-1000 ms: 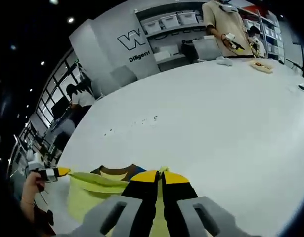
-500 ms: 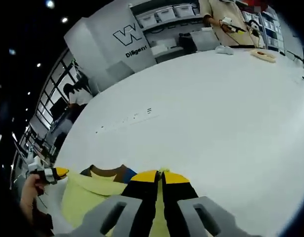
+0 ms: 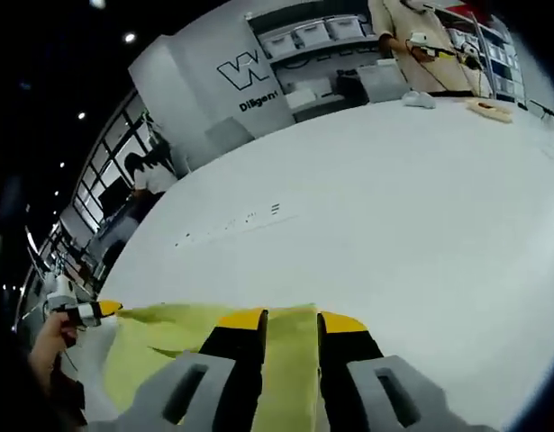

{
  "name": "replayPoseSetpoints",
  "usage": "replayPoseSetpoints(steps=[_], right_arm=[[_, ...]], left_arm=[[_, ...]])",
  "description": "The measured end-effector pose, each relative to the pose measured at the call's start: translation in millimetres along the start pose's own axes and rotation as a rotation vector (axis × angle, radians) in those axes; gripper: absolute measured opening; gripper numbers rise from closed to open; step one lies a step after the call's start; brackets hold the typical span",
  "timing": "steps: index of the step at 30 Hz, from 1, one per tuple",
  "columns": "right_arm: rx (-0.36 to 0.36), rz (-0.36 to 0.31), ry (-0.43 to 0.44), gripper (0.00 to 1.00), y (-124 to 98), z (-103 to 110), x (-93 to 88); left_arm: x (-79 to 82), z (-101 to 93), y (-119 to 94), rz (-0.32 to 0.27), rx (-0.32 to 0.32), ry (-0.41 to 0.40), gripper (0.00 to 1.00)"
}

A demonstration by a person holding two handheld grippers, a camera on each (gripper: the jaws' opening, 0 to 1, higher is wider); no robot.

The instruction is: Fold the garment on the visible template until the final outline fits inside the template.

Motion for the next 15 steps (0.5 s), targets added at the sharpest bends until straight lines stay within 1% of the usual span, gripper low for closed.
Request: replayPoseSetpoints(steps=[1, 3, 5, 7, 8, 9, 11, 12, 15], right_arm=[[-0.001, -0.003, -0.021, 0.20, -1, 1, -0.1], [0.000, -0.001, -0.031, 0.23, -2, 2, -1.4], [0.002, 0.000, -0.031, 0.27, -2, 2, -2.8], [0.006, -0.001, -0.029, 0.31, -4, 3, -5.4], [0.007, -0.004, -0.033, 0.32, -5, 4, -6.7], [0.005, 0.007, -0.037, 0.33, -5, 4, -9.1], [0.000, 0.015, -0.044, 0.34, -7, 3, -11.3], [-0.007, 0.023, -0.062, 0.35, -8, 3, -13.2], [-0.015, 0.024, -0.074, 0.37, -13, 2, -15.0]], left_arm=[[2.4, -1.7, -2, -0.020, -0.005, 0.051, 0.13], [2.6, -3.8, -5, -0.016, -0.010, 0.108, 0.22], [2.3, -5.2, -7, -0.014, -0.016, 0.114, 0.28], [2.2, -5.3, -9, -0.010, -0.022, 0.157, 0.33], [0.1, -4.6, -11, 0.005, -0.017, 0.174, 0.34], [-1.6, -3.9, -13, 0.011, -0.009, 0.176, 0.35], [-3.5, -2.7, -14, 0.018, -0.002, 0.185, 0.35], [-5.7, -1.8, -17, 0.021, 0.001, 0.188, 0.35], [-9.9, -3.0, -21, 0.022, -0.005, 0.188, 0.38]])
Point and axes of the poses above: the point that each gripper's makers call its tool centre point, and the gripper's own axes: y roughly forward along the fingers, z roughly to its left, x roughly out of its top, the point moved 4 cm from there along -y, roughly backward along the fingers, and after that the axes turned 4 degrees about -y, right-handed, at the moved point
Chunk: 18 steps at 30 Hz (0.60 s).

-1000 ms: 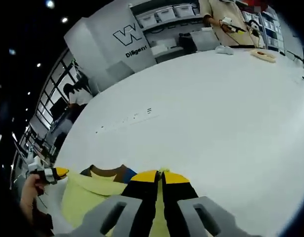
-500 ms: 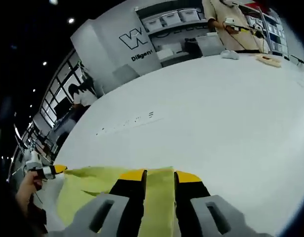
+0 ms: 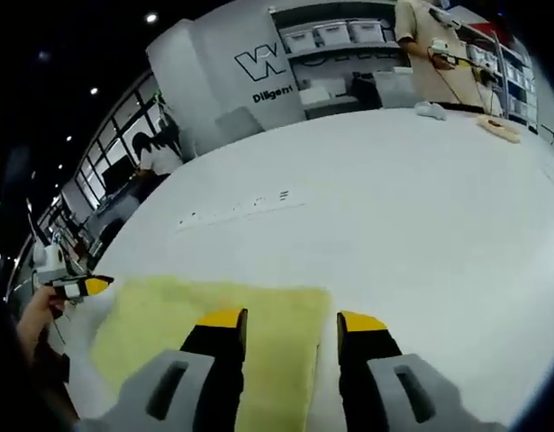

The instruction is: Fold the garment on the visible template until the final outline fits inside the template.

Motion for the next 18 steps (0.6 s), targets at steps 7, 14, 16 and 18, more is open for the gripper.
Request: replayPoseSetpoints(steps=[7, 14, 16, 18], right_arm=[[0.039, -0.001, -0.028, 0.40, -12, 9, -6.5], [0.077, 0.007, -0.065, 0.44, -31, 20, -20.6], [0.084, 0.010, -0.086, 0.45, -38, 22, -26.7], [0.093, 0.021, -0.099, 0.46, -43, 24, -32.9]], left_arm=[[-9.6, -9.8, -10, 0.006, -0.029, 0.028, 0.44], [-23.1, -21.5, -25, 0.001, -0.059, 0.046, 0.52], [-28.3, -26.7, -31, 0.001, -0.070, 0.064, 0.55], [-32.6, -29.7, -36, 0.008, -0.071, 0.078, 0.56]])
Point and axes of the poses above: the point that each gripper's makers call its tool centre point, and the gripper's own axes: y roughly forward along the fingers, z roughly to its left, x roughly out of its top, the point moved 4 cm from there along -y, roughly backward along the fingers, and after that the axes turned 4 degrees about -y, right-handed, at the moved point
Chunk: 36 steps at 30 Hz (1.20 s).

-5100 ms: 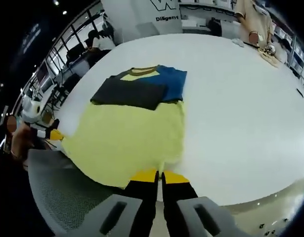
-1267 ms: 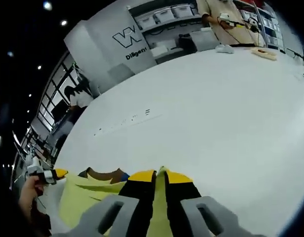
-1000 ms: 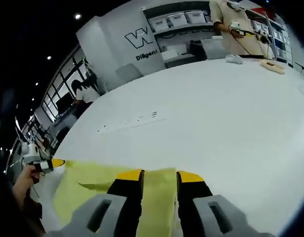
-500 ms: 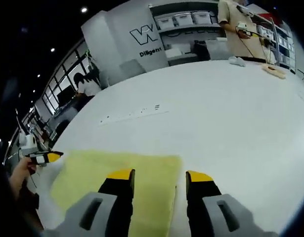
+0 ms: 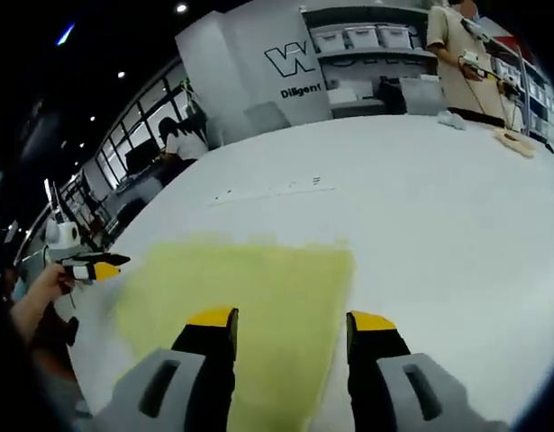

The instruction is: Fold the garment on the visible template until the final outline fits inside the template.

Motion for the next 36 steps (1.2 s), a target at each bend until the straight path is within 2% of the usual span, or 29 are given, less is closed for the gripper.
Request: replayPoseSetpoints(steps=[2, 5, 9, 12, 16, 21, 24, 31, 36], right_arm=[[0.013, 0.008, -0.015, 0.47, -7, 4, -7.9], [0.030, 0.021, -0.039, 0.48, -13, 10, -15.4], [0.052, 0.037, -0.081, 0.48, -24, 17, -23.6], [0.066, 0.030, -0.081, 0.48, -30, 21, -26.9], [0.062, 0.042, -0.101, 0.45, -38, 26, -36.8], [0.054, 0.052, -0.116, 0.44, -47, 26, -48.4], [0.052, 0.056, -0.123, 0.44, -51, 25, -53.5], [0.061, 0.071, -0.136, 0.42, -58, 24, -66.9], [0.063, 0.091, -0.171, 0.34, -58, 25, -77.5]], left_arm=[[-2.5, -4.3, -8, 0.001, 0.004, 0.004, 0.56], [-2.7, -12.7, -16, -0.014, -0.023, 0.015, 0.59], [-11.9, -18.5, -27, 0.029, -0.026, 0.103, 0.59], [-22.1, -20.2, -33, 0.036, -0.031, 0.095, 0.57], [-38.9, -24.1, -41, 0.062, -0.039, 0.098, 0.51], [-54.0, -25.1, -48, 0.062, -0.042, 0.100, 0.41], [-57.8, -24.9, -50, 0.059, -0.046, 0.098, 0.37], [-74.6, -25.2, -53, 0.085, -0.039, 0.089, 0.33], [-82.2, -24.3, -51, 0.105, -0.045, 0.102, 0.27]])
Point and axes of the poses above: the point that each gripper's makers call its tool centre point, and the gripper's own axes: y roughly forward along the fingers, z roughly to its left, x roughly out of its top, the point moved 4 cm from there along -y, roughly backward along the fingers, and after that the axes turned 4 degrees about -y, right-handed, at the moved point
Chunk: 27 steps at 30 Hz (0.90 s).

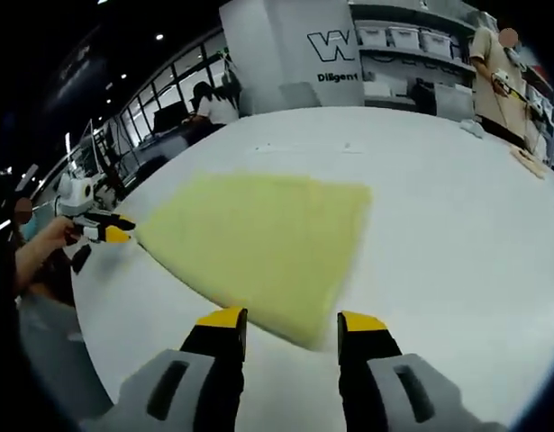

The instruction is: Fold the garment on the visible template until the final outline fits inside the template.

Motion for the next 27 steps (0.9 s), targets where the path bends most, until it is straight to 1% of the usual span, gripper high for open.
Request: replayPoseSetpoints(steps=[2, 3, 5, 7, 11, 12, 13, 14, 16, 18, 20, 22, 25, 27], right_arm=[[0.003, 0.006, -0.005, 0.32, 1, 1, -3.8], [0.002, 0.007, -0.006, 0.32, 2, 1, -4.7], [0.000, 0.007, -0.005, 0.30, 2, 0, -6.3], [-0.003, 0.010, 0.000, 0.27, 3, -3, -9.3], [-0.014, 0.016, -0.003, 0.23, 4, -5, -12.5], [-0.014, 0.013, -0.002, 0.22, 4, -5, -12.8], [-0.011, 0.012, -0.002, 0.21, 5, -5, -13.5], [-0.011, 0.011, -0.002, 0.19, 5, -5, -13.7], [-0.008, 0.019, -0.013, 0.16, 8, -6, -16.0], [-0.008, 0.026, -0.022, 0.08, 9, -6, -17.0], [-0.008, 0.037, -0.024, 0.01, 10, -6, -18.3], [-0.005, 0.041, -0.017, 0.01, 11, -6, -18.6], [-0.005, 0.039, -0.014, 0.00, 10, -6, -17.5], [-0.004, 0.036, -0.013, 0.00, 9, -7, -16.5]], left_arm=[[-1.8, 1.9, 1, 0.006, -0.001, -0.016, 0.25], [-1.5, 4.0, 1, -0.007, 0.001, -0.028, 0.24], [-1.9, 5.5, 2, -0.014, 0.001, -0.033, 0.21], [-4.8, 5.7, 3, -0.007, 0.004, -0.031, 0.18], [-7.3, 6.4, 4, -0.006, -0.003, -0.039, 0.16], [-5.9, 4.6, 5, -0.027, -0.021, -0.068, 0.16], [-5.4, 3.5, 6, -0.033, -0.040, -0.103, 0.15], [-5.9, 4.0, 6, -0.031, -0.042, -0.107, 0.14], [-7.8, 4.4, 7, -0.016, -0.036, -0.085, 0.11], [-9.3, 2.9, 7, -0.006, -0.054, -0.110, 0.06], [-8.5, 3.9, 7, -0.012, -0.048, -0.108, 0.03], [-7.0, 5.8, 8, -0.016, -0.048, -0.112, 0.03], [-6.6, 7.1, 9, -0.016, -0.053, -0.115, 0.00], [-5.9, 8.1, 9, -0.019, -0.054, -0.102, 0.00]])
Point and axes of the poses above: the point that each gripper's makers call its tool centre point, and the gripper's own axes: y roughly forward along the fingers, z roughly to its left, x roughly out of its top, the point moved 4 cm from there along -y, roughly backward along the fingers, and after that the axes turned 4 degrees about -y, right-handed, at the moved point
